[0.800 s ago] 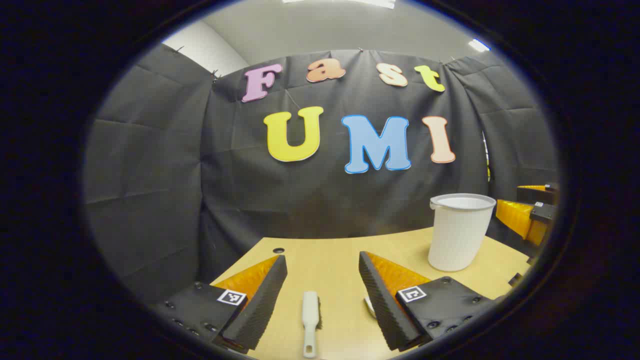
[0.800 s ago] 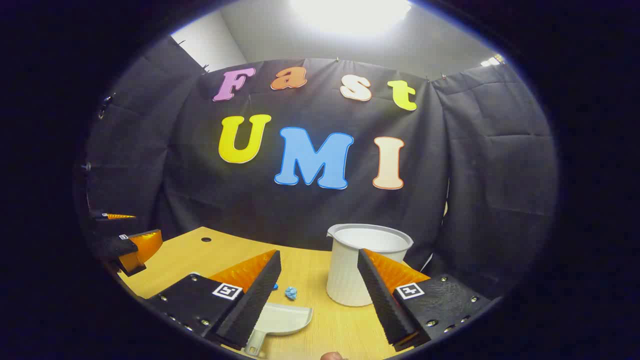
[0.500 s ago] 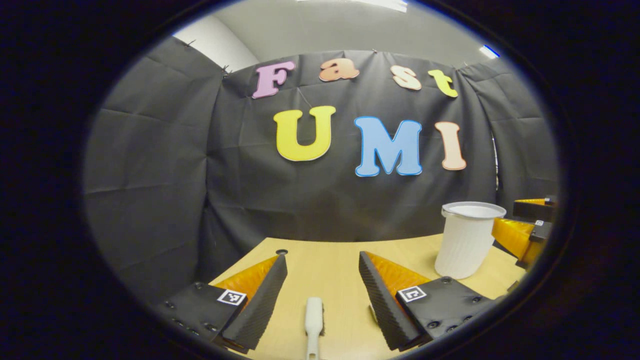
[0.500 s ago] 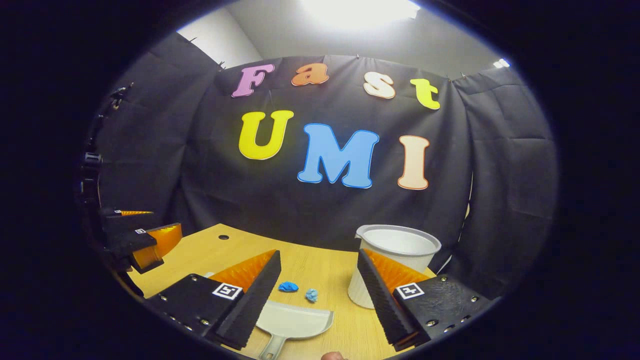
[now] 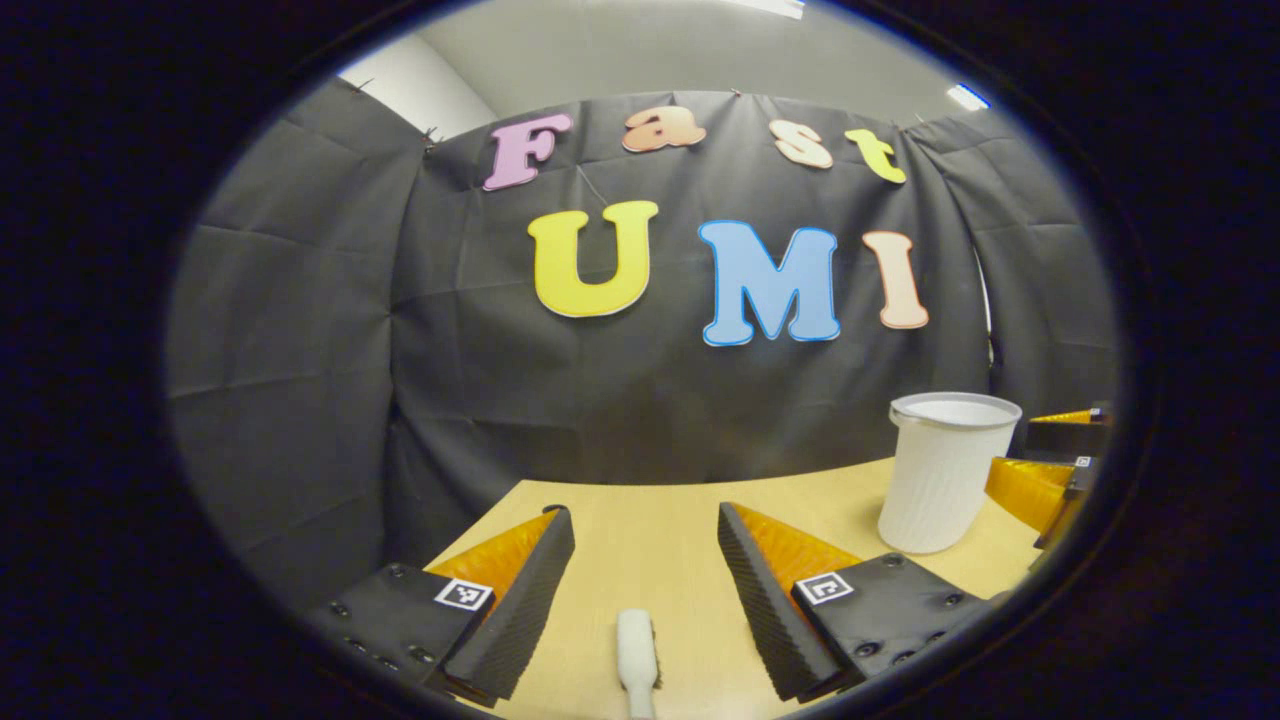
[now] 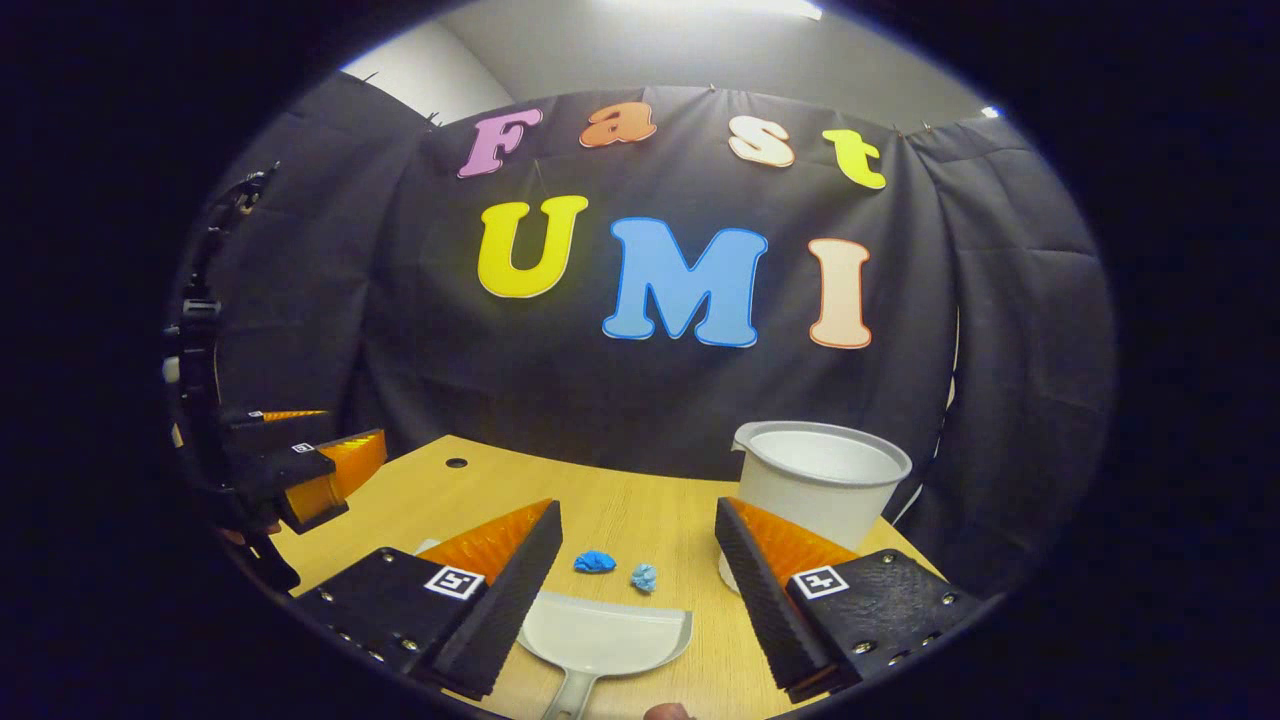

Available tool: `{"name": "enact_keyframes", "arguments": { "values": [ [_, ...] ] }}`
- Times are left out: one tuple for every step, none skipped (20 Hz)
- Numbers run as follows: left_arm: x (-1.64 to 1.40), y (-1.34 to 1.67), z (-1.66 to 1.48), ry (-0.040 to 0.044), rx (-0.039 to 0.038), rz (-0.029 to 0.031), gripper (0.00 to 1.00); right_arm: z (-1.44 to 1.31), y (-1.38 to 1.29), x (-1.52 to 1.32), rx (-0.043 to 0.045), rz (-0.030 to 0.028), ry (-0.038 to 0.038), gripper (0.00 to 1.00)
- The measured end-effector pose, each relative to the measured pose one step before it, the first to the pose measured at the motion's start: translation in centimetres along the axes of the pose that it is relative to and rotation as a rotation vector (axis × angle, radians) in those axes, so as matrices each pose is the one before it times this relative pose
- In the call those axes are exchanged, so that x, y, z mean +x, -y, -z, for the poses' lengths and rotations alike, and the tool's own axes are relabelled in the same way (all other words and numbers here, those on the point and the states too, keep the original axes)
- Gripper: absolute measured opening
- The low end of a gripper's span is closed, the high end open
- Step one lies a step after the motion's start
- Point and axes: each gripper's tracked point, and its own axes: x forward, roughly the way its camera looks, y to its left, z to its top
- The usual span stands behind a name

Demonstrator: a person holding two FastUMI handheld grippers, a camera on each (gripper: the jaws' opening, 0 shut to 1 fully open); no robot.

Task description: Pick up the small broom and dustpan from the desktop, sweep the trash into the dustpan with the broom, and then empty the trash into the garbage bin.

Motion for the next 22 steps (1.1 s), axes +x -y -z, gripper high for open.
{"name": "enact_keyframes", "arguments": {
  "values": [
    [0.457,0.064,1.041,-0.03248,0.00504,0.01113,0.92,0.915,-0.063,0.143,0.01265,0.00595,-0.0348,0.96],
    [0.389,0.004,1.207,-0.03304,0.005,0.01536,0.97,1.415,-0.077,0.166,0.00465,0.00925,-0.04099,0.96],
    [0.191,-0.046,1.245,-0.03447,0.00475,0.01016,0.97,1.091,-0.101,0.218,-0.00122,0.00972,-0.03928,0.96],
    [0.237,-0.091,1.226,-0.04222,-0.00061,0.01288,0.97,0.992,-0.055,0.054,-0.00343,0.00734,-0.03561,0.96],
    [0.389,-0.036,0.965,-0.04185,-0.00551,0.00947,0.95,0.783,-0.028,0.046,-0.00052,0.01008,-0.02975,0.96],
    [0.353,-0.121,1.106,-0.04422,-0.01192,0.00575,0.94,0.876,-0.173,0.125,0.00353,0.00092,-0.02719,0.96],
    [0.329,-0.23,1.17,-0.04025,-0.01513,0.00688,0.9,0.543,-0.224,0.209,0.00765,-0.00218,-0.02468,0.96],
    [0.38,-0.252,0.969,-0.03485,-0.01208,0.00257,0.92,0.765,-0.29,0.326,0.01109,-0.00281,-0.02801,0.96],
    [0.28,-0.36,0.871,-0.02846,-0.00521,0.00068,0.95,0.533,-0.234,0.329,0.01236,-0.00385,-0.02688,0.96],
    [0.133,-0.254,0.516,-0.02134,0.00311,0.00058,0.99,0.675,-0.197,0.404,0.00948,0.00089,-0.02623,0.96],
    [0.207,-0.071,0.487,-0.02015,0.0123,0.00422,0.99,0.65,-0.226,0.402,0.00954,-0.00176,-0.03212,0.96],
    [0.251,-0.104,0.691,-0.02084,0.01941,-0.00327,0.95,0.609,0.056,0.499,0.01003,-0.00177,-0.03228,0.96],
    [0.157,-0.202,0.678,-0.03003,0.01897,-0.00097,0.95,0.751,-0.157,0.627,0.01215,-0.00258,-0.03844,0.96],
    [0.319,0.085,0.85,-0.03417,0.00728,0.00901,0.95,0.838,-0.326,0.496,0.01625,-0.00284,-0.03966,0.96],
    [0.371,0.166,0.905,-0.04187,-0.00487,0.01102,0.99,0.686,-0.268,0.397,0.01965,-0.00377,-0.03578,0.96],
    [0.667,0.288,0.97,-0.04166,-0.01001,0.01101,0.92,0.781,-0.193,0.071,0.01762,-0.00562,-0.02945,0.96],
    [0.376,0.192,0.919,-0.0371,-0.00914,0.00417,0.98,0.482,-0.026,0.2,0.01153,-0.00118,-0.02344,0.96],
    [0.379,0.194,0.798,-0.03323,-0.00432,0.00263,0.98,0.572,0.091,0.21,0.00636,0.00214,-0.02151,0.96],
    [0.34,-0.003,0.713,-0.02975,-0.00463,-0.0023,0.98,0.408,0.072,0.178,0.00393,0.00323,-0.02278,0.96],
    [0.339,-0.008,0.59,-0.02646,-0.0057,0.00039,0.95,0.389,0.109,0.367,0.00417,-0.00019,-0.01661,0.96],
    [0.374,-0.04,0.62,-0.0271,-0.00899,0.00428,0.98,0.233,-0.011,0.311,0.00263,-0.0006,-0.01552,0.97],
    [0.234,-0.089,0.519,-0.02657,-0.0091,0.00046,0.98,0.236,0.041,0.128,0.00012,0.00175,-0.0133,0.96]
  ]
}}
